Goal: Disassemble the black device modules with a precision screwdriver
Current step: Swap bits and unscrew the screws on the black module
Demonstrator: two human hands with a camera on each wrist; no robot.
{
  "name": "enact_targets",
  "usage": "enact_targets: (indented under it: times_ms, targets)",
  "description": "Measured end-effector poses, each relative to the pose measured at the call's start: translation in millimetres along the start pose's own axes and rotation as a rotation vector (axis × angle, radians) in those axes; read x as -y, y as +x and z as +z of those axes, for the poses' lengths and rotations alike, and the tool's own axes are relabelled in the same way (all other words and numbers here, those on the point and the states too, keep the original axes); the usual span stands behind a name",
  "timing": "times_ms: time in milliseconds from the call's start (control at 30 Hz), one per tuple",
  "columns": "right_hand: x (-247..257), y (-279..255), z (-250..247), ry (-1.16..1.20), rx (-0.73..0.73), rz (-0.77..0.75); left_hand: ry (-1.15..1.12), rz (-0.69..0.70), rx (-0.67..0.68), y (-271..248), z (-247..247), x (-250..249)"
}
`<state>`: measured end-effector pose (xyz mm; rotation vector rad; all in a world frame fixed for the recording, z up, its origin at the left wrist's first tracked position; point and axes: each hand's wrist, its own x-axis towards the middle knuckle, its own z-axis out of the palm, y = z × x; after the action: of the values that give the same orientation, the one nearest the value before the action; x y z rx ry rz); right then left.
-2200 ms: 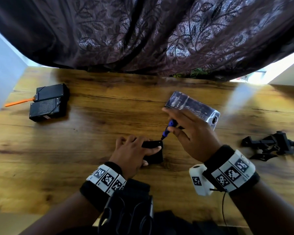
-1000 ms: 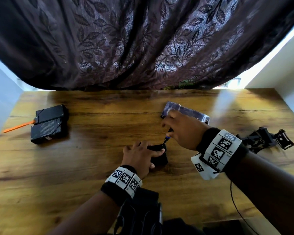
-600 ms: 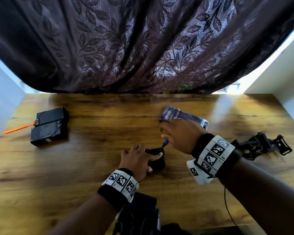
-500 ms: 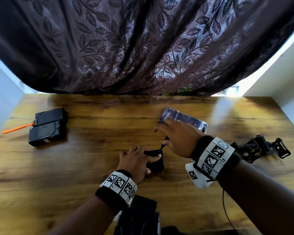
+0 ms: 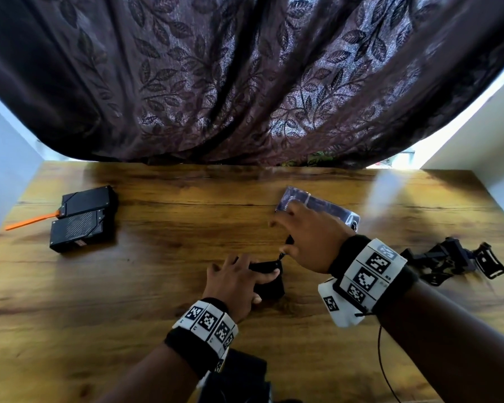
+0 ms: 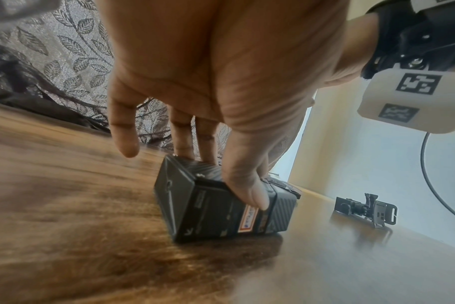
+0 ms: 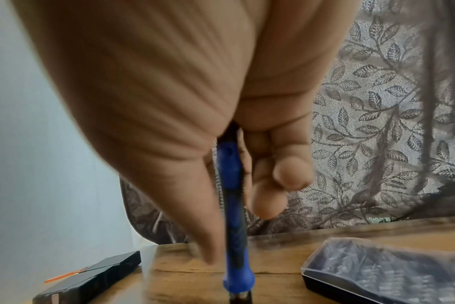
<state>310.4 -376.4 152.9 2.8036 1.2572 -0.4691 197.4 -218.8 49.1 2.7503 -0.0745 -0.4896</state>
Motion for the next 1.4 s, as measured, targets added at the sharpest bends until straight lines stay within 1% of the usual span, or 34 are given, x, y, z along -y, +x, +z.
enact_targets:
  times_ms: [100, 200, 333, 400, 467, 600, 700, 1033, 1133, 1300, 1400]
  targets:
    - [0.0, -2.3, -1.2, 0.064, 0.015, -0.056, -0.003, -0.001, -0.001, 0.0, 0.5, 0.5]
    - [0.5, -3.7, -1.2, 0.097, -0.014, -0.066, -0.002, 0.001, 0.005, 0.4, 0.6, 0.9]
    - [2.4, -2.6, 0.5, 0.062, -0.074, -0.006, -0.002, -0.010, 0.012, 2.2, 0.7, 1.2]
    - [2.8, -0.6, 2.3, -0.002, -0.078, 0.027, -0.006, -0.012, 0.018, 2.8, 0.6, 1.6]
    - [3.3, -1.2, 3.1, -0.016, -0.062, 0.049, -0.010, -0.008, 0.016, 3.1, 1.1, 1.7]
    - [5.8, -5.6, 2.8, 0.101, -0.035, -0.018, -0.010, -0.006, 0.007, 3.0, 2.0, 2.3]
    - [8.6, -3.9, 0.4, 0.129, -0.036, -0.050, -0.004, -0.008, 0.016, 2.7, 2.4, 2.4]
    - [22.3, 1.9, 2.1, 0.106, -0.121, 0.072, 0.006, -0.010, 0.017, 2.4, 0.6, 1.4]
    - [24.7, 6.6, 1.6, 0.066, -0.110, 0.088, 0.001, -0.010, 0.023, 2.9, -0.2, 1.0]
    - [20.9, 8.2, 1.2, 0.073, -0.038, 0.004, -0.002, -0.011, 0.025, 2.1, -0.9, 0.2]
    - [12.5, 7.0, -2.9, 0.091, 0.004, -0.013, -0.001, -0.010, 0.033, 1.7, -2.3, 0.2]
